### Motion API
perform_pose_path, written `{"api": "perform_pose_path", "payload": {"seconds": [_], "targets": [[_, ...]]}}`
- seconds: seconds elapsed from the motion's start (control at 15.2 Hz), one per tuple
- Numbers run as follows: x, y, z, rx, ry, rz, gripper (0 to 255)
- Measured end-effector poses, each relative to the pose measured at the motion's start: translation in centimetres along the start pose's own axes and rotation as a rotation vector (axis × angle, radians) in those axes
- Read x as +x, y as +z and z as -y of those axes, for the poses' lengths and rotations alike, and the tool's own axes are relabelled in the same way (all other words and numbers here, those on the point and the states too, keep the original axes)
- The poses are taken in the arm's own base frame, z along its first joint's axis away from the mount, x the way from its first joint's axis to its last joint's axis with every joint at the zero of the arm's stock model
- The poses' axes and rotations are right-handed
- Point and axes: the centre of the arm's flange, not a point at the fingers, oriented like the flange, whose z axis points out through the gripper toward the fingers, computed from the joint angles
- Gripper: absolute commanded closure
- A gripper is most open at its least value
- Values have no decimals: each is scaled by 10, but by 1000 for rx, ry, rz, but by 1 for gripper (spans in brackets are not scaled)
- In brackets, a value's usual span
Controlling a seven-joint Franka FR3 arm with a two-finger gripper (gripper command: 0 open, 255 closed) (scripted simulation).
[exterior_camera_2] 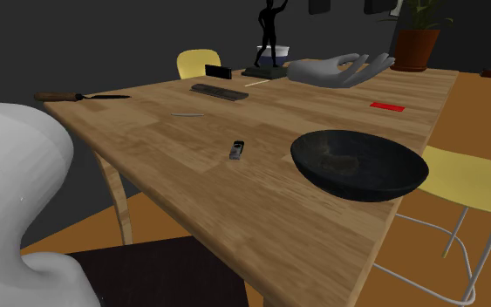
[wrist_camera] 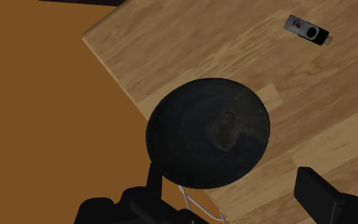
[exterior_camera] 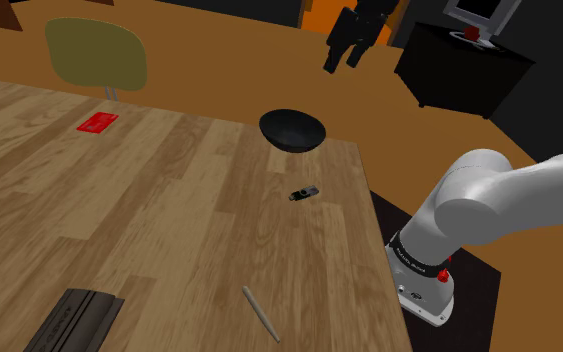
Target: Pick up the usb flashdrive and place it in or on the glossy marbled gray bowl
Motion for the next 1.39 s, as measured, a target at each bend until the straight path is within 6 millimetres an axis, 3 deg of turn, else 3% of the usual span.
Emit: {"api": "perform_pose_path", "payload": {"seconds": [0.26,0.99,1.39], "targets": [[-10,18,19,-6,6,20,0],[-57,117,108,-40,38,125,0],[-81,158,145,-55,53,172,0]]}}
